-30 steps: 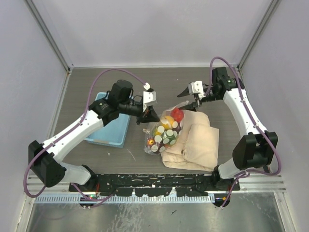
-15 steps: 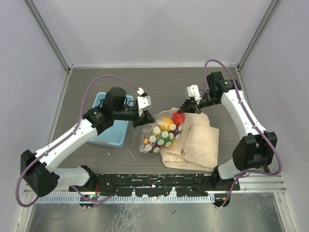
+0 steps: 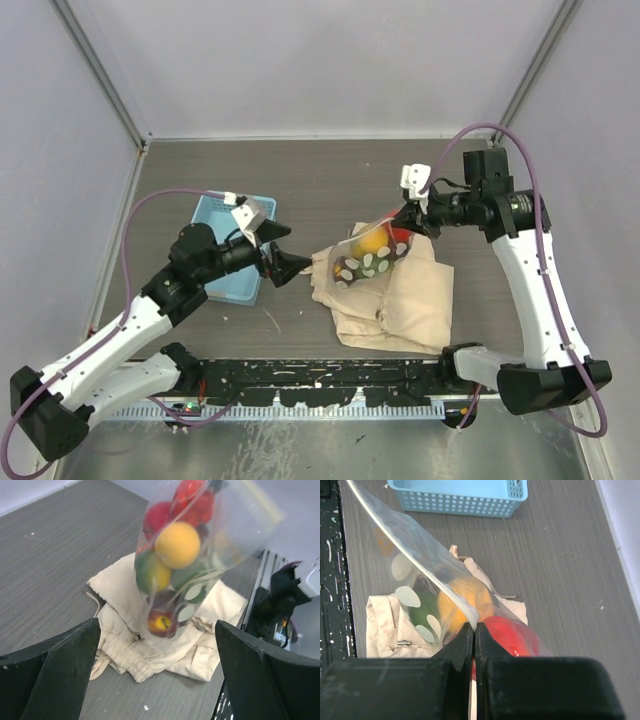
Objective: Open the zip-top bag and remove the fake food
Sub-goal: Adjust the zipper food storage bag at the center of the board.
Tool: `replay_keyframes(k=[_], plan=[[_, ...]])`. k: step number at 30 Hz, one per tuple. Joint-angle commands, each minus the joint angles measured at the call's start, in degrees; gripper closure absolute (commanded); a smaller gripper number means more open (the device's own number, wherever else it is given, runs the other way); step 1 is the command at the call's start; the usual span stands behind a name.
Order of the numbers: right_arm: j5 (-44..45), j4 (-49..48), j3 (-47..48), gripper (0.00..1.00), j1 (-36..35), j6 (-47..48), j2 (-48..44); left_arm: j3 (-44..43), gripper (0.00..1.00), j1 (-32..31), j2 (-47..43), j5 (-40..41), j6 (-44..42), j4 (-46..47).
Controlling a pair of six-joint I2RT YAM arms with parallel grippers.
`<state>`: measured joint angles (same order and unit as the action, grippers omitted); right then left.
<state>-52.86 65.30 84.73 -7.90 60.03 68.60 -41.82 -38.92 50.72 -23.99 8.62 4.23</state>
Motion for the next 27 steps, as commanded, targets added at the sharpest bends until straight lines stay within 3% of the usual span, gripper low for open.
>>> replay_keyframes(k=[1, 3, 10, 15, 19, 23, 27], plan=[[7.71, -8.82, -6.01, 0.99, -2.31, -12.60, 0.15, 0.52, 0.02, 0.17, -2.61, 1.98, 10.06, 8.70], [11.36, -12.56, -10.08, 0.99, -5.07, -14.95, 0.43, 0.36, 0.02, 0.16, -2.72, 2.57, 12.32, 7.89], [5.90, -15.90, -18.54, 0.99, -11.63, -13.47, 3.35, -4.10, 0.02, -0.73, -0.56, 5.66, 16.02, -1.91], [-0.59, -17.82, -17.20, 0.99, -11.68, -13.43, 3.24, -9.04, 0.02, -11.35, -0.18, 13.71, 2.10, -6.98], [-3.22, -17.35, -16.75, 0.99, -11.61, -12.50, 3.38, -16.10, 0.01, -20.84, 5.18, 20.96, -7.57, -13.01], [-4.49, -16.71, -17.60, 0.98, -10.68, -11.90, 2.59, -21.02, 0.08, -24.69, 12.76, 26.08, -13.10, -16.98], [-6.89, -17.02, -18.81, 0.98, -8.32, -11.77, 0.72, -23.49, 0.24, -25.09, 18.74, 30.04, -15.86, -18.77]])
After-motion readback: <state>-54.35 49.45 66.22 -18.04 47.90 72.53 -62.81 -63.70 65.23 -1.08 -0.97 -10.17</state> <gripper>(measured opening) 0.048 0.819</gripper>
